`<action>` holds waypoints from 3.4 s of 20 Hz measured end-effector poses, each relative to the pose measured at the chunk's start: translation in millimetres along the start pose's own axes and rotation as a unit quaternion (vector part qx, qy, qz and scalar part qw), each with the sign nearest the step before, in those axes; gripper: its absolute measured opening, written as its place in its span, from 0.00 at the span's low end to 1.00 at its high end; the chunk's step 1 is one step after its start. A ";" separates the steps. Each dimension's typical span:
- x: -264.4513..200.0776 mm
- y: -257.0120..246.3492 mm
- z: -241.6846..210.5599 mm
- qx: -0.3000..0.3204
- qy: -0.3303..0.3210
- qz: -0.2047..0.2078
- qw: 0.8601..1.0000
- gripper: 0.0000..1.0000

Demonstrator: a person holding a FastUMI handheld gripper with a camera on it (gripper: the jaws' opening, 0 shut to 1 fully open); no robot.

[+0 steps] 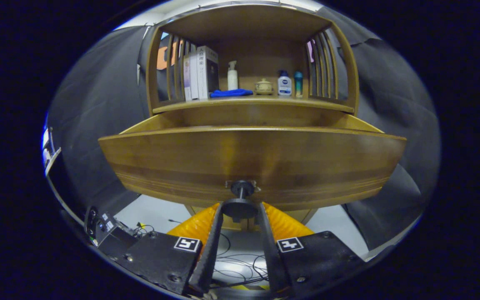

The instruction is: Pull open the drawer, take out the items inside it, and place them on the countertop above the cabinet.

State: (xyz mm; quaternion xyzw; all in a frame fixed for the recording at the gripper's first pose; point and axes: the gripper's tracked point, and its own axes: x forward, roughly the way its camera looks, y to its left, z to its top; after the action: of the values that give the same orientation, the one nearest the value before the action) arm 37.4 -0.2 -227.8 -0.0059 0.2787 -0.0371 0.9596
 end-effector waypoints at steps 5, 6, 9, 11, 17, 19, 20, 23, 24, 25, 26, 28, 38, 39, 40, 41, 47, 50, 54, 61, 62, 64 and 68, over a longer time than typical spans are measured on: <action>-25.8 6.7 33.6 -0.004 -0.003 0.025 1.000 0.81; -31.6 10.5 45.7 0.000 -0.011 0.035 0.999 0.85; -37.2 23.7 74.2 -0.014 -0.017 0.079 0.997 0.97; -33.2 23.9 95.0 -0.008 -0.019 0.087 0.996 1.00; -25.3 30.8 140.8 0.013 0.028 0.105 0.994 0.98; -14.9 30.4 154.1 0.011 0.036 0.094 0.995 0.98; -8.6 29.1 157.4 0.011 0.050 0.087 0.995 0.98; 17.4 22.0 162.9 0.002 0.101 0.060 0.993 0.98; 25.5 20.4 159.2 -0.005 0.126 0.052 0.991 0.98; 35.1 20.0 153.6 -0.013 0.154 0.048 0.987 0.98; 43.4 20.5 145.4 -0.021 0.188 0.045 0.981 0.98; 60.2 20.3 131.0 -0.020 0.233 0.045 0.971 0.98; 116.6 -2.8 97.8 -0.018 0.352 -0.015 0.936 0.93; 119.1 -5.0 94.2 -0.010 0.359 -0.018 0.933 0.92; 122.1 -5.9 90.8 -0.003 0.366 -0.022 0.930 0.89; 124.5 -8.6 88.1 0.001 0.374 -0.027 0.927 0.86; 124.1 -18.9 69.4 -0.039 0.399 -0.042 0.915 0.64; 126.5 -13.0 78.2 -0.042 0.394 -0.044 0.917 0.53; 128.4 -13.1 82.1 -0.049 0.367 -0.037 0.928 0.46; 118.9 -15.3 104.7 -0.055 0.321 -0.025 0.945 0.44; 114.9 -15.6 108.7 -0.053 0.316 -0.028 0.947 0.43; 105.3 -14.5 116.7 -0.048 0.308 -0.021 0.950 0.43; 85.2 -8.3 139.8 -0.052 0.284 -0.009 0.958 0.43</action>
State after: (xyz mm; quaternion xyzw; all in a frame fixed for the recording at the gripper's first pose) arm 183.5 -16.1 -155.1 -0.0472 0.5408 -0.0316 0.8392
